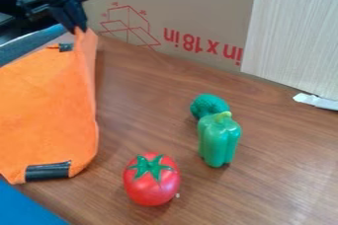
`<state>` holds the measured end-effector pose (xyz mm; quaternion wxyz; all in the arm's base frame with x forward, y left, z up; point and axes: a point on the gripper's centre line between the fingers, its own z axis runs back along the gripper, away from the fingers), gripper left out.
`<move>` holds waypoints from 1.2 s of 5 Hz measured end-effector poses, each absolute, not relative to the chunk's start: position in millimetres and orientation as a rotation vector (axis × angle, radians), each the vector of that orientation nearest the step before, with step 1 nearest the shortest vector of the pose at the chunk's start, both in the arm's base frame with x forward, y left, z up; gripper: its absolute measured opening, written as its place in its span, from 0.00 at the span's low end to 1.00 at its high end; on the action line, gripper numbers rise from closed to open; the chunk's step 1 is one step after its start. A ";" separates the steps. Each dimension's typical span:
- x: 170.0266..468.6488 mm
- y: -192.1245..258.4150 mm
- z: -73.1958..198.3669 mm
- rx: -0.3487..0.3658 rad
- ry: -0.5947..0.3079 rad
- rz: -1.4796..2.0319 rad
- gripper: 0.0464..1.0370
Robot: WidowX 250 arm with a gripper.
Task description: Fold the cloth from top right to bottom left
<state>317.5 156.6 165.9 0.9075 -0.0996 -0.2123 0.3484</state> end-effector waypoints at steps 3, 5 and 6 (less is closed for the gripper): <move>265.7 213.9 167.3 -0.231 -0.446 0.694 0.01; 244.2 238.6 177.7 -0.093 -0.508 0.642 0.01; 234.3 249.3 172.5 -0.039 -0.496 0.651 0.01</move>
